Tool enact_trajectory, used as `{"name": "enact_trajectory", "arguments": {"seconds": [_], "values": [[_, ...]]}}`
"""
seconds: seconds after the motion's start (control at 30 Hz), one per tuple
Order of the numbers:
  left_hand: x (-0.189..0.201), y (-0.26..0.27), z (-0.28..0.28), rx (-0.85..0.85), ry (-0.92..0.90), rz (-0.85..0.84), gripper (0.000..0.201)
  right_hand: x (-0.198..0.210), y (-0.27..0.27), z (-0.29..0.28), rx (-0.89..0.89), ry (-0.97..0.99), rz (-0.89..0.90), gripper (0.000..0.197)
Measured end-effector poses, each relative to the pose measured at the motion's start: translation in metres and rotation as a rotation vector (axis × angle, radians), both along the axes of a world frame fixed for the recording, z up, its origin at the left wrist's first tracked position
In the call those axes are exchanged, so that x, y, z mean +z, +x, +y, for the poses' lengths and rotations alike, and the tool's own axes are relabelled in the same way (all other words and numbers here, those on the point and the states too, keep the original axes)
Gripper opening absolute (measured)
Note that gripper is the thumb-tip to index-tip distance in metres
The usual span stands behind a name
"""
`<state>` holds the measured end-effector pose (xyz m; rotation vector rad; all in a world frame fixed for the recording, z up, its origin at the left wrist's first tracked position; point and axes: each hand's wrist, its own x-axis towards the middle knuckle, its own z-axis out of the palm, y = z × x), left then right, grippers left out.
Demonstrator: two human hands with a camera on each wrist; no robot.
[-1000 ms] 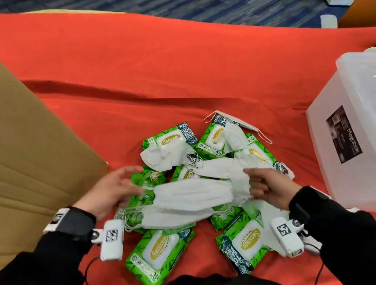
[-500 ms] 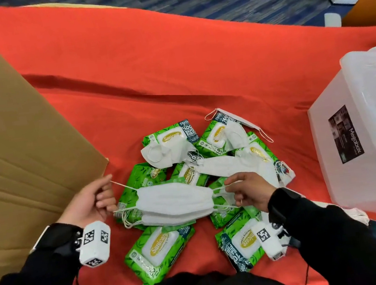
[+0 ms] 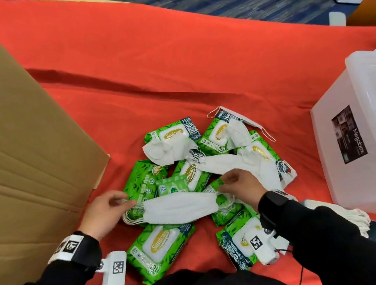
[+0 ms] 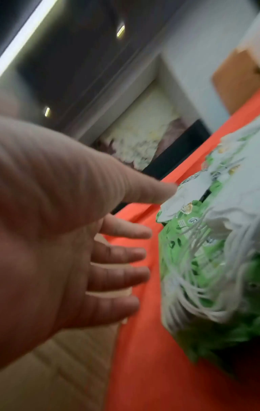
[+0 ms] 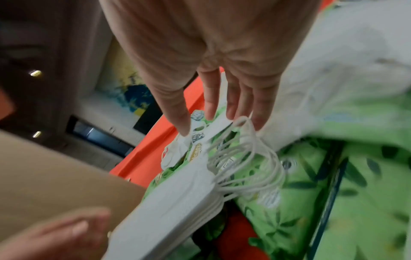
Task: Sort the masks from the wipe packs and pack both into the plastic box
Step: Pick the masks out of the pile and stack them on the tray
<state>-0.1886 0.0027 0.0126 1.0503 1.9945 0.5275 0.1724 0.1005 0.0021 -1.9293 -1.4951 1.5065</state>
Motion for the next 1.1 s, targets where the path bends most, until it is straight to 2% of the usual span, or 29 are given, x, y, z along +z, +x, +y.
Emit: {"name": "enact_trajectory", "arguments": {"seconds": [0.07,0.1,0.2,0.27,0.33,0.4,0.53,0.6,0.67,0.7,0.73,0.8,0.87,0.9,1.0,1.03,1.1], "values": [[0.007,0.005,0.006,-0.245,0.128,0.215,0.057,0.014,-0.005,0.000,0.198,0.202,-0.130,0.046],[0.011,0.012,0.010,-0.364,0.162,0.244,0.065,0.020,-0.010,-0.001,0.338,0.272,-0.174,0.057],[0.014,0.045,0.020,-0.748,0.178,0.301,0.075,0.024,-0.031,-0.006,0.762,0.304,-0.276,0.093],[0.004,0.062,0.023,-0.952,0.134,0.409,0.073,0.009,-0.044,-0.012,0.920,0.299,-0.352,0.104],[-0.006,0.069,0.028,-1.010,0.093,0.499,0.062,-0.006,-0.053,-0.017,0.953,0.310,-0.394,0.100],[-0.010,0.066,0.032,-0.970,0.050,0.504,0.053,-0.013,-0.056,-0.019,0.917,0.321,-0.378,0.088],[-0.017,0.060,0.031,-0.916,0.039,0.431,0.053,-0.021,-0.057,-0.021,0.892,0.370,-0.358,0.077],[-0.016,0.060,0.028,-0.918,0.054,0.400,0.055,-0.023,-0.054,-0.021,0.888,0.397,-0.347,0.082],[-0.010,0.058,0.033,-0.876,0.083,0.316,0.055,-0.017,-0.046,-0.019,0.826,0.380,-0.305,0.093],[-0.005,0.058,0.038,-0.828,0.104,0.256,0.052,-0.011,-0.040,-0.017,0.748,0.362,-0.262,0.093],[0.000,0.060,0.046,-0.774,0.140,0.206,0.047,-0.006,-0.032,-0.014,0.632,0.350,-0.205,0.085],[0.008,0.070,0.066,-0.705,0.244,0.185,0.029,0.005,-0.010,-0.005,0.319,0.340,-0.091,0.054],[0.014,0.091,0.091,-0.697,0.326,0.192,0.013,0.006,0.022,0.009,-0.020,0.286,-0.041,0.025],[0.015,0.105,0.104,-0.710,0.347,0.191,0.011,0.004,0.041,0.017,-0.178,0.250,-0.039,0.020],[0.011,0.148,0.143,-0.808,0.315,0.203,0.021,-0.008,0.092,0.030,-0.468,0.118,-0.113,0.029],[0.006,0.162,0.156,-0.852,0.270,0.220,0.026,-0.012,0.103,0.030,-0.498,0.072,-0.146,0.035],[-0.004,0.186,0.175,-0.925,0.166,0.266,0.035,-0.019,0.114,0.025,-0.484,-0.004,-0.210,0.033]]}}
